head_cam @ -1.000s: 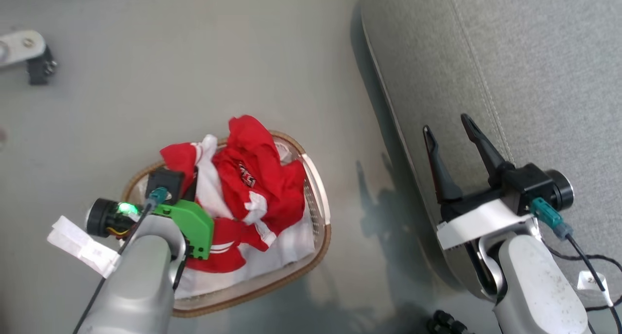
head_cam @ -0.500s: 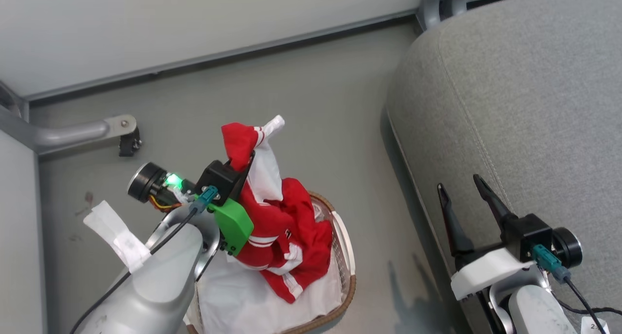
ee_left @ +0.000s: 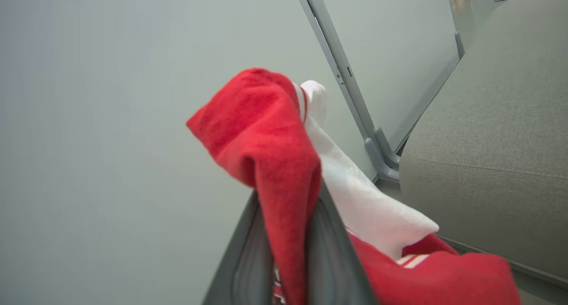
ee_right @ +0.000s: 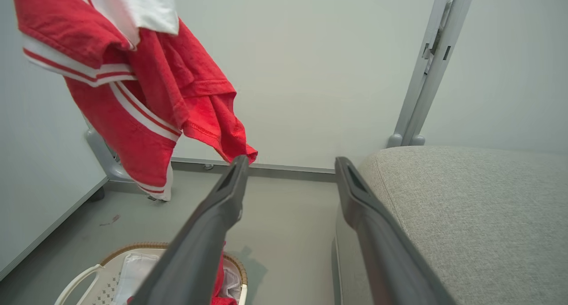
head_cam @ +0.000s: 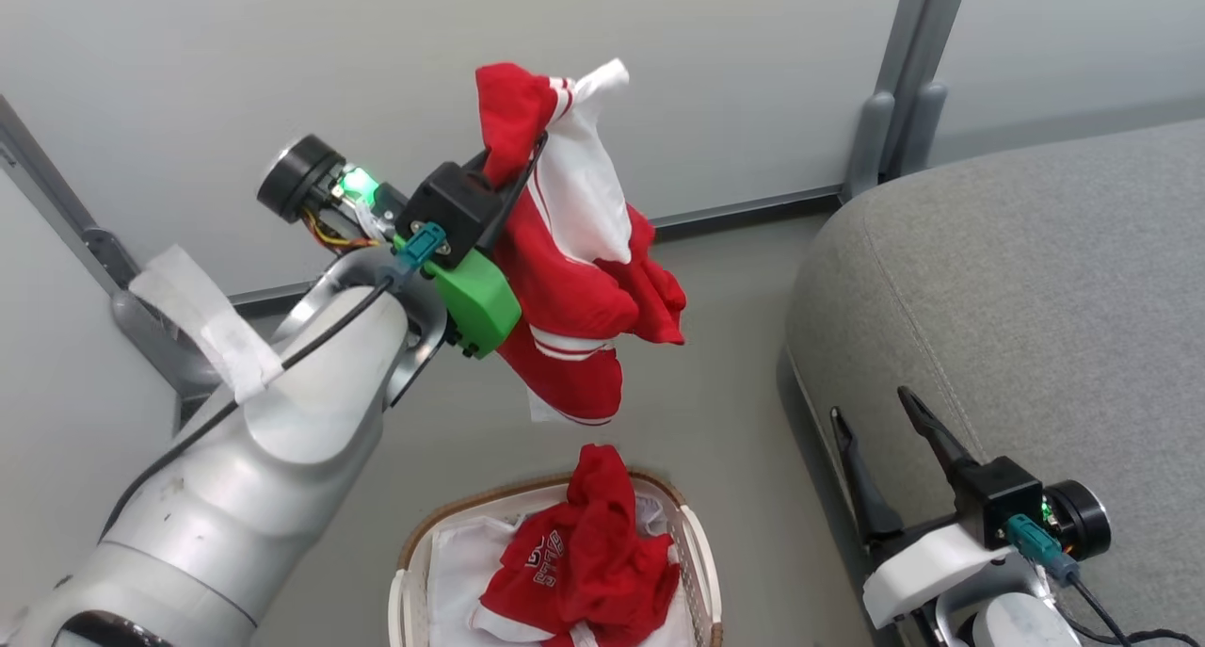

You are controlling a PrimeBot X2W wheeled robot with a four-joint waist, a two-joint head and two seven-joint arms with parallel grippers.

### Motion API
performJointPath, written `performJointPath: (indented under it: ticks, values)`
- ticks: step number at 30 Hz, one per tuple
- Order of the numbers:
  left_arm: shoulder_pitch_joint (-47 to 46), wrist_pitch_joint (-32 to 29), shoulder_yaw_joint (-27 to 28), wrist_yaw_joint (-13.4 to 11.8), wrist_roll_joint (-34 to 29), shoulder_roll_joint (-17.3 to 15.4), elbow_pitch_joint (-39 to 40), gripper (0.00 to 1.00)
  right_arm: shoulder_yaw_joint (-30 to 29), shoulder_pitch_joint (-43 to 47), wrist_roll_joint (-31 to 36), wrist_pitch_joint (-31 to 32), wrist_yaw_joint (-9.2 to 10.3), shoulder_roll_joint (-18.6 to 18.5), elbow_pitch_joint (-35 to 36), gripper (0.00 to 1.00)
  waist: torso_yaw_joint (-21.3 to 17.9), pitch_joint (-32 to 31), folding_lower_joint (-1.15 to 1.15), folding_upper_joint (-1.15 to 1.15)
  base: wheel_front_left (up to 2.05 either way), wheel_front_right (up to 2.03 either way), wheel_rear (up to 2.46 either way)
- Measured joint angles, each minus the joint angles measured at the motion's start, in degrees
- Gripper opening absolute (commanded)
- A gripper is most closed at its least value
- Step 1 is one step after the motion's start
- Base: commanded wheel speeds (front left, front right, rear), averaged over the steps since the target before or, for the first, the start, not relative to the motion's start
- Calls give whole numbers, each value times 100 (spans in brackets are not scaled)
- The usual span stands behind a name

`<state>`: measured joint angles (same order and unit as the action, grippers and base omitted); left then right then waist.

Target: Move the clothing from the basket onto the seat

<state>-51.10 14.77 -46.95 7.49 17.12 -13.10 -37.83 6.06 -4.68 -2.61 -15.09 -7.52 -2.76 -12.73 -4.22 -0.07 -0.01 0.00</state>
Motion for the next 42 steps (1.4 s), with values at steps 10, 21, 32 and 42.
performJointPath:
  ticks: [10,21,32,42]
  values:
    - [-621,0,-469,0,202,171,75,0,623,-404,82,0,0,-1,-118,100,105,-167,0,0,0,0,0]
    - [-822,18,-898,1,407,325,348,0,958,-1433,331,0,0,0,-826,100,405,-179,0,0,0,0,0]
    - [-584,36,-1081,1,578,369,733,0,1550,-2202,153,-1,0,5,-1926,0,633,-263,0,0,0,0,0]
    - [-163,36,-886,1,697,274,791,0,1451,-2243,57,-1,0,1,-1882,0,599,-300,0,0,0,0,0]
